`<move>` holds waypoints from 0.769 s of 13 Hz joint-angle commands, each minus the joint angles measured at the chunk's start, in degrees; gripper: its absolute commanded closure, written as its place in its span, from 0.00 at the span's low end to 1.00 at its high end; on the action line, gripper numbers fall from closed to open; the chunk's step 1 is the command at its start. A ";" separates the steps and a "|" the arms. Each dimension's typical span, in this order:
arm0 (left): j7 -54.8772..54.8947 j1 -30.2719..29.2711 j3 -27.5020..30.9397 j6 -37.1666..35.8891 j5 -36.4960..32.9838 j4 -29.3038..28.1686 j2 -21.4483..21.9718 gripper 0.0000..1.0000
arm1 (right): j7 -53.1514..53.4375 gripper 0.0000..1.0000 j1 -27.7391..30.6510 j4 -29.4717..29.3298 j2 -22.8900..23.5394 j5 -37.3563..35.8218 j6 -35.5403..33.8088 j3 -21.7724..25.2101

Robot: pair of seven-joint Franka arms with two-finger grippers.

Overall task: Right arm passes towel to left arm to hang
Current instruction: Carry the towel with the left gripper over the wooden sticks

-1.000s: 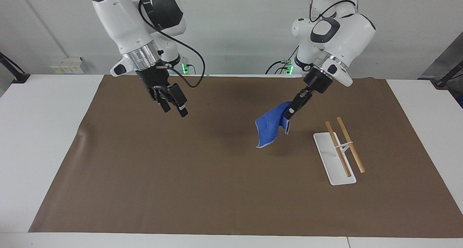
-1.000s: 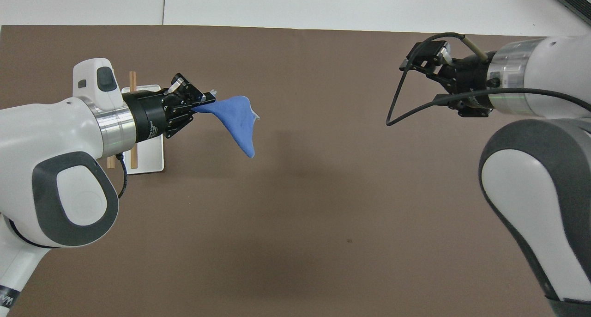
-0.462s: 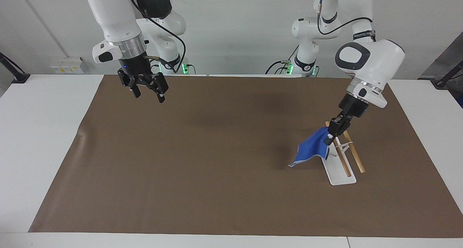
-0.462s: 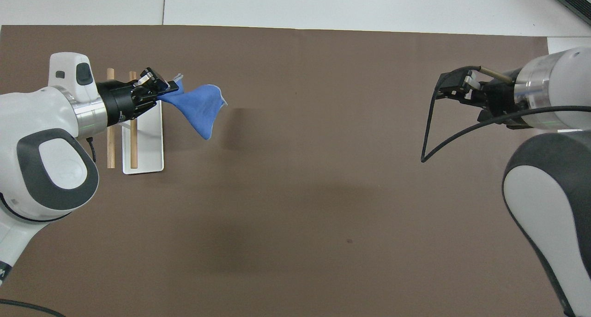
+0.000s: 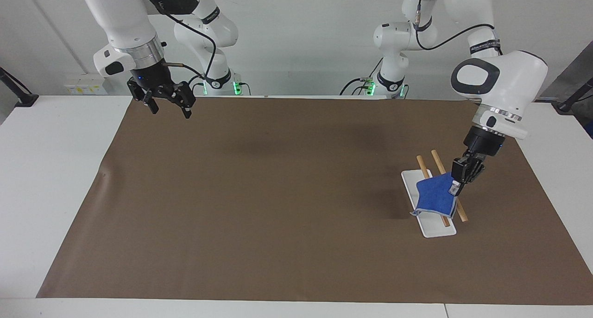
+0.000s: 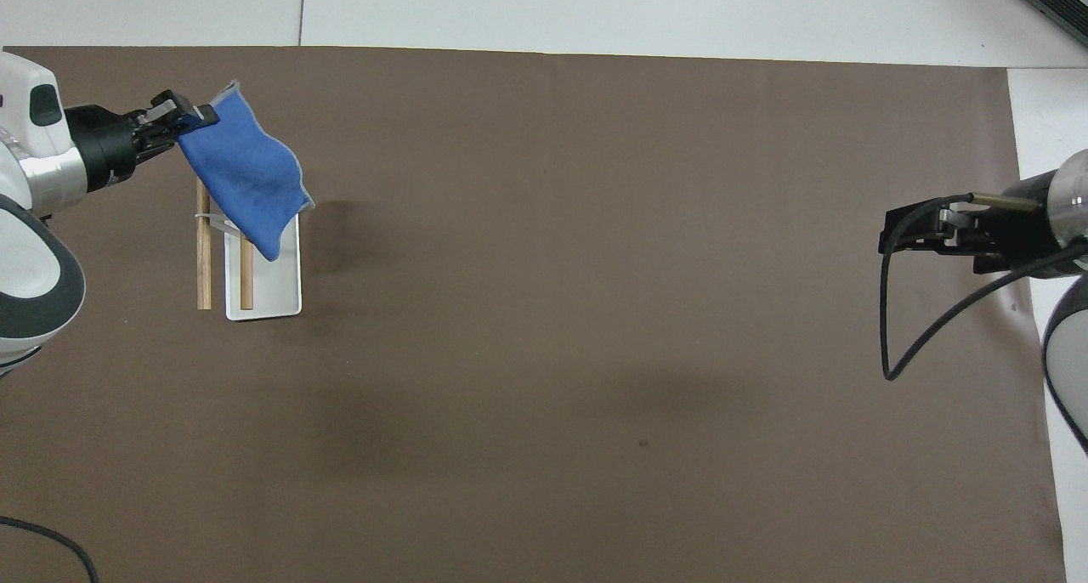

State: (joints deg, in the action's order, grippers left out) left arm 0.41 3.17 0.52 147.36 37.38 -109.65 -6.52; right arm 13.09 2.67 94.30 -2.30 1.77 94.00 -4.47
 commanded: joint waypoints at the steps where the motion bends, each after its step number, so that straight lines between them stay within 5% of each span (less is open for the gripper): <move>1: 0.82 -0.62 2.98 -0.32 -0.82 0.49 -0.60 1.00 | -4.03 0.00 0.33 0.71 -1.39 -0.89 -1.80 1.90; 10: 0.64 -0.97 9.06 -1.99 -1.35 -5.57 1.77 1.00 | -5.62 0.00 -0.82 1.06 -1.30 -1.41 -1.98 4.30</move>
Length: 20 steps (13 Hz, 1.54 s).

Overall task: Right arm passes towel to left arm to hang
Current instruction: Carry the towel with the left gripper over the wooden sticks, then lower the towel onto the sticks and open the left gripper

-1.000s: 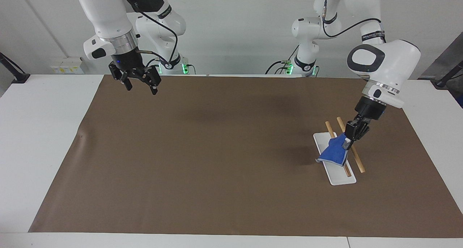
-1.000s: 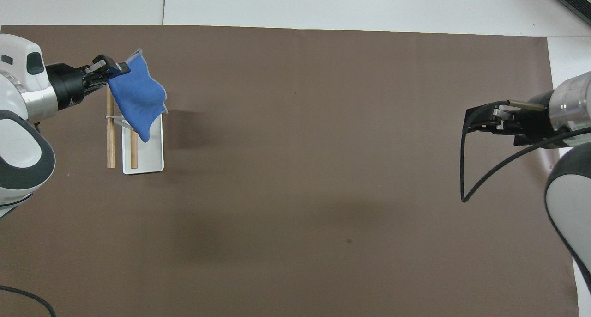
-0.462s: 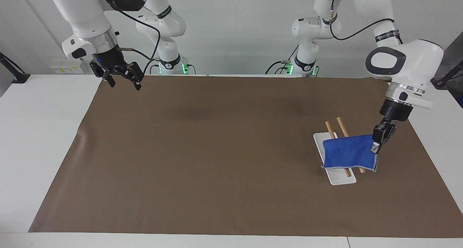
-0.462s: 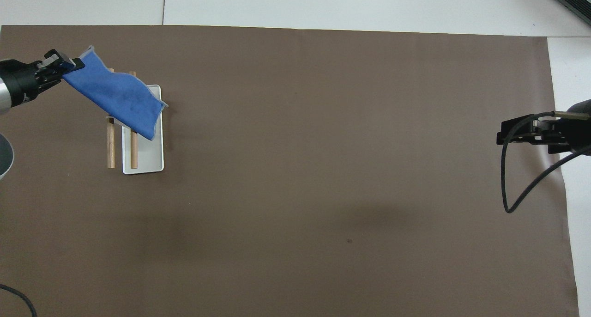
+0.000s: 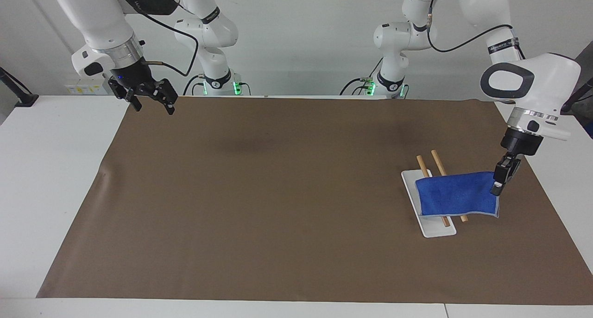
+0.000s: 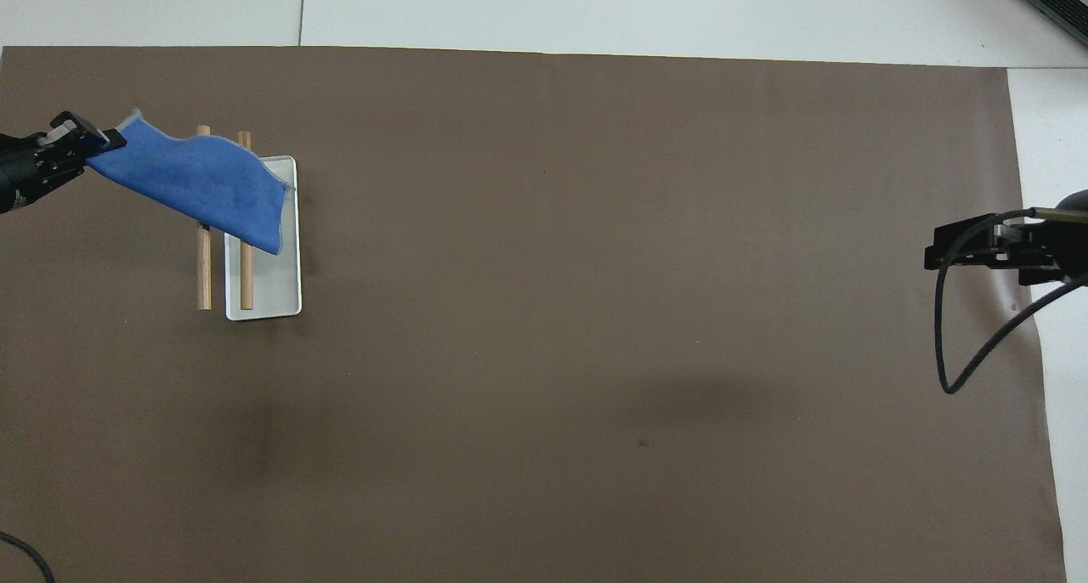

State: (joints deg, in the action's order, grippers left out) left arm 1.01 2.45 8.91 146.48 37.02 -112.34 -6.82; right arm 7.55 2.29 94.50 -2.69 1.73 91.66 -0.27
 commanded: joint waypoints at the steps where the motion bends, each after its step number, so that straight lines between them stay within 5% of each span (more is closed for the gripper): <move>1: 0.05 -0.26 0.94 -1.11 -0.98 -4.28 2.68 1.00 | 0.10 0.00 -0.36 0.86 -0.91 -2.60 0.19 -0.25; 7: -0.04 -0.17 0.85 -1.02 -0.98 -10.53 5.59 1.00 | 0.63 0.00 -1.41 0.42 -0.73 -3.40 0.54 -0.87; 20: 0.14 0.53 0.59 1.61 -0.98 -12.99 4.54 1.00 | 0.89 0.00 -1.85 0.60 -1.00 -2.70 0.19 -0.96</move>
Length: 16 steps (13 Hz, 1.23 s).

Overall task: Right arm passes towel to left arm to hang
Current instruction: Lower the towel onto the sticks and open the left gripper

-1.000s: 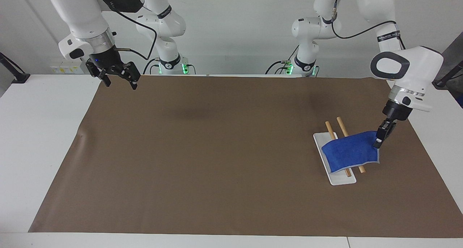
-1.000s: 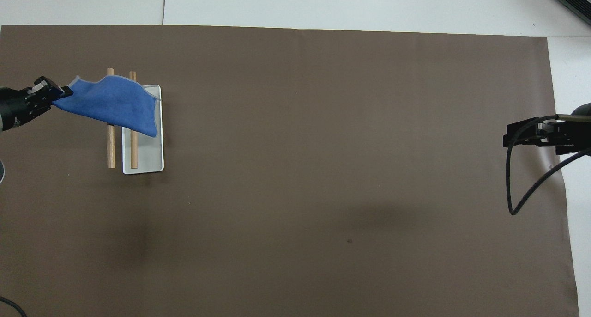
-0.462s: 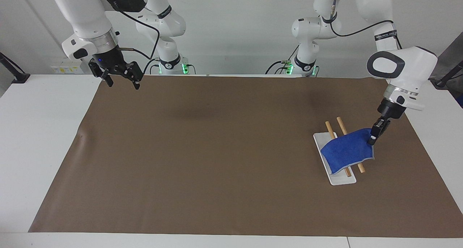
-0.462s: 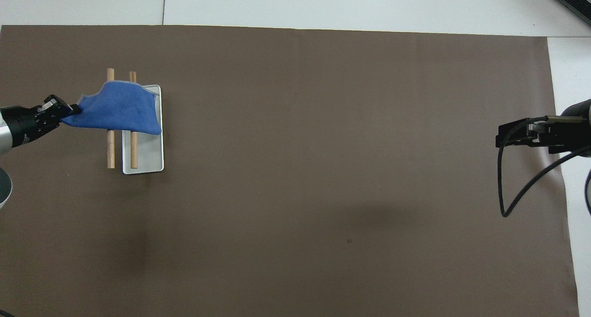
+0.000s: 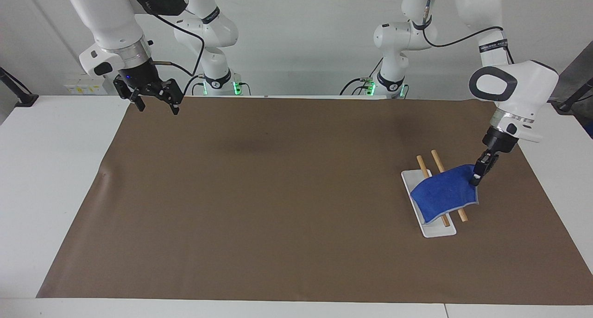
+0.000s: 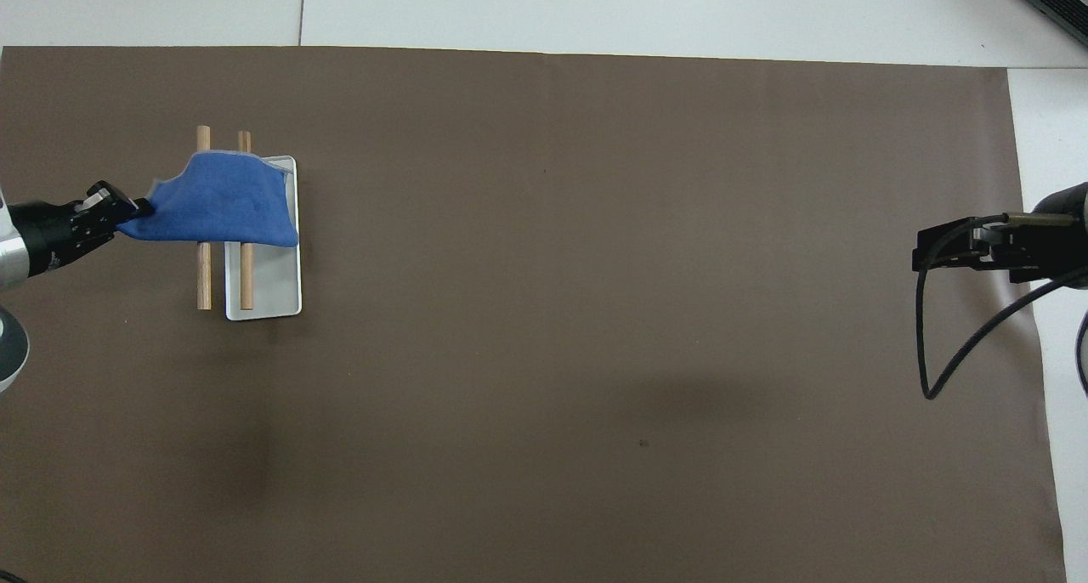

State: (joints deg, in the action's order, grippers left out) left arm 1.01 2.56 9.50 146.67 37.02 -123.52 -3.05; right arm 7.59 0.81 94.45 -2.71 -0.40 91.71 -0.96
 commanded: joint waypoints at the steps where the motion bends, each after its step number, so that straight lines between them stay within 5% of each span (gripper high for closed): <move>1: 0.13 0.52 -0.10 1.60 -0.98 -1.81 0.33 1.00 | 0.85 0.00 -0.37 0.65 -0.98 -0.57 0.05 -0.27; 10: 0.49 0.69 -0.45 8.10 -1.07 -1.54 -6.44 1.00 | 1.11 0.00 -0.46 0.65 -0.98 -0.57 0.05 -0.27; 11: 0.40 0.78 -0.45 8.10 -1.07 -1.46 -6.53 0.88 | 1.11 0.00 -0.46 0.65 -0.98 -0.57 0.05 -0.27; 12: 0.40 0.69 -0.45 8.10 -1.07 -1.11 -6.53 0.46 | 1.11 0.00 -0.46 0.65 -0.98 -0.57 0.05 -0.27; 13: 0.40 0.69 -0.45 8.02 -1.16 -0.84 -6.61 0.24 | 1.11 0.00 -0.46 0.65 -0.98 -0.57 0.05 -0.27; 16: 0.22 0.69 -0.45 7.32 -1.16 1.17 -7.23 0.05 | 1.11 0.00 -0.37 0.65 -0.98 -0.57 0.05 -0.27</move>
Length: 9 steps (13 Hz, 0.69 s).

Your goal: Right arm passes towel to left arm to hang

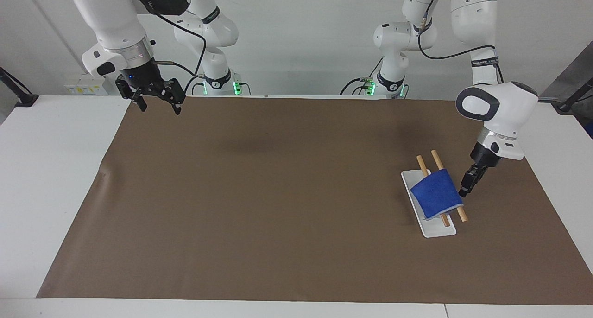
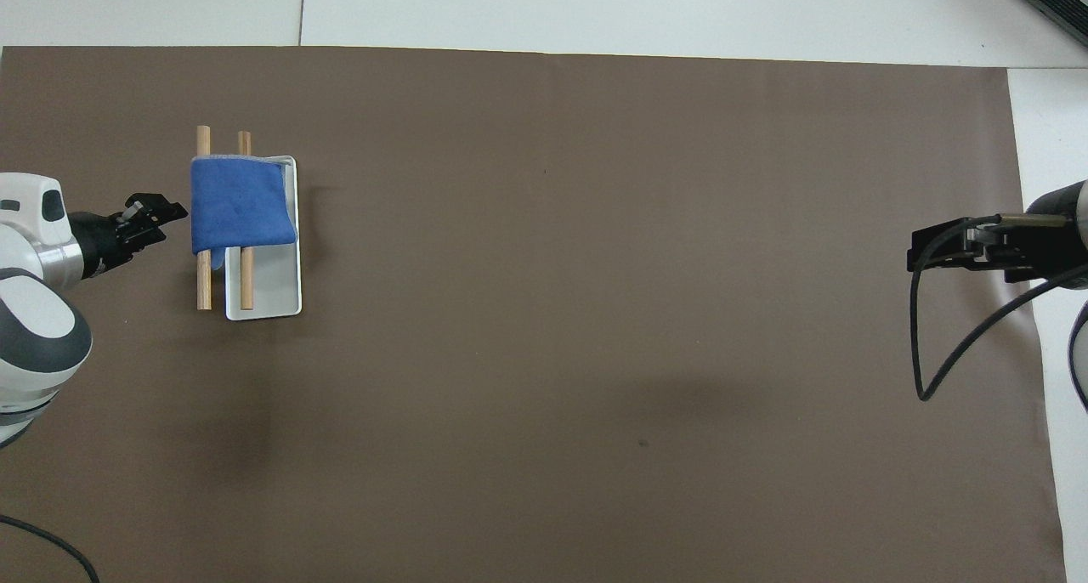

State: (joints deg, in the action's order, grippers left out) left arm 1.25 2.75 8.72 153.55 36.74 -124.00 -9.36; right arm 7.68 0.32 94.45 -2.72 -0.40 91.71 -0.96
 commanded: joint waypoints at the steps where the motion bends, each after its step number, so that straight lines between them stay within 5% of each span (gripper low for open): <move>1: -0.02 0.50 0.34 0.35 -0.88 2.18 -1.01 0.05 | 1.02 0.00 0.04 0.65 -0.97 -0.57 0.05 -0.27; 6: -0.37 -0.11 1.21 -11.24 -1.23 7.81 -0.22 0.06 | 1.02 0.00 0.12 0.65 -0.88 -0.57 0.22 -0.27; 9: -0.37 -0.29 2.79 -20.18 -12.43 13.67 0.05 0.07 | 1.02 0.00 0.12 0.56 -0.88 -0.57 0.22 -0.27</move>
State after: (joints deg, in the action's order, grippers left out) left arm 1.18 2.62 10.32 139.59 30.26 -114.72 -9.33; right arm 7.69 0.32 94.45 -2.73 -0.40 91.71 -0.96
